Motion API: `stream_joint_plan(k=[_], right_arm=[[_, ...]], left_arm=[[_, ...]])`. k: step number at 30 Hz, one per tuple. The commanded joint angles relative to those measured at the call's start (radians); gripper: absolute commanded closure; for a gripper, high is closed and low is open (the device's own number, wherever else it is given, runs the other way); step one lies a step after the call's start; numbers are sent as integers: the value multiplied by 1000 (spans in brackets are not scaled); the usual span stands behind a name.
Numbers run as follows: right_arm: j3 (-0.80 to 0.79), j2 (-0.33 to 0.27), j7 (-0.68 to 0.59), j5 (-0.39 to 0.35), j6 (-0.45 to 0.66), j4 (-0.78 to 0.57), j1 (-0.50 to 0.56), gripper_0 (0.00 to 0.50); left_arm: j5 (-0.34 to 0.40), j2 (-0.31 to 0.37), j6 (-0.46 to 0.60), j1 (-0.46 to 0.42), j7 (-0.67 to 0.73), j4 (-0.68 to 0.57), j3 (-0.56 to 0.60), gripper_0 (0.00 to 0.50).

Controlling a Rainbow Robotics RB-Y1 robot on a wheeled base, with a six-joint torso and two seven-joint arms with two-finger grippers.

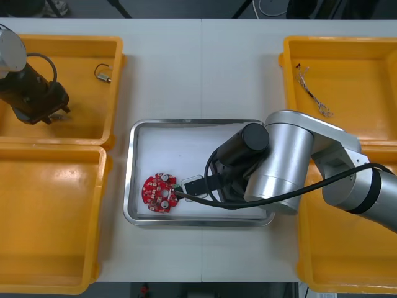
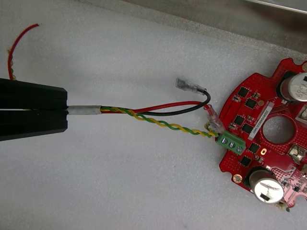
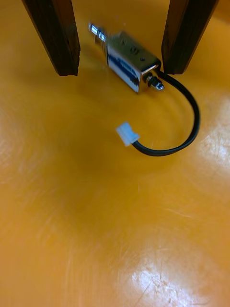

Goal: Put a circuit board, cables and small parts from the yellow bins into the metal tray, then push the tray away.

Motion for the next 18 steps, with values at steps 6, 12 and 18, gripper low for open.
stream_joint_plan(k=[6,12,18], right_arm=[[77,-31,4,-2,-55,15,-51,500],[74,-33,-3,-2,-51,15,-51,308],[64,-35,-14,-6,-51,15,-51,0]], left_arm=[[-18,-8,-61,-42,76,35,-56,0],[-18,-8,-61,-42,74,35,-56,500],[-13,3,-61,-44,70,34,-56,500]])
